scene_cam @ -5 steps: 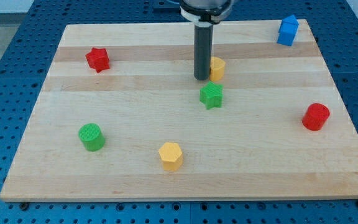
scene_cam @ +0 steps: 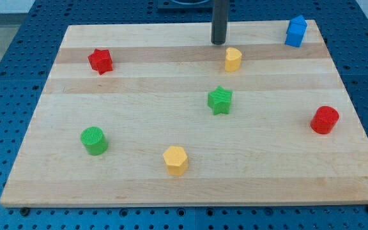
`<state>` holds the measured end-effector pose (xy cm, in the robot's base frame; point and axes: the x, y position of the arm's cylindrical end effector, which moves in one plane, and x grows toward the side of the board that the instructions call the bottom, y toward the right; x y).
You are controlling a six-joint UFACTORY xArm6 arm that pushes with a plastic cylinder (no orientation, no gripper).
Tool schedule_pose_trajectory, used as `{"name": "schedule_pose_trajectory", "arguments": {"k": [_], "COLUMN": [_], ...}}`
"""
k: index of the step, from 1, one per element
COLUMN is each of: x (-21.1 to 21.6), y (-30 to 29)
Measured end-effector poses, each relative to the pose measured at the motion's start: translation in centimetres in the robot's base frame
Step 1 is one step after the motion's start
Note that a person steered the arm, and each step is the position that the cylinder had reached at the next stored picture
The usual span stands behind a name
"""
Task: Drag the yellow hexagon into the blue blocks
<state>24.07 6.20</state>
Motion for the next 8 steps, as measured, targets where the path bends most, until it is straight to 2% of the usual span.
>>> {"name": "schedule_pose_trajectory", "arguments": {"k": [1,3,4,5,7,8], "x": [-1.5,-0.5,0.4,2.7,10.1,11.7], "y": [0.4,-5.3,-5.7,-5.3,-2.5,-1.0]}}
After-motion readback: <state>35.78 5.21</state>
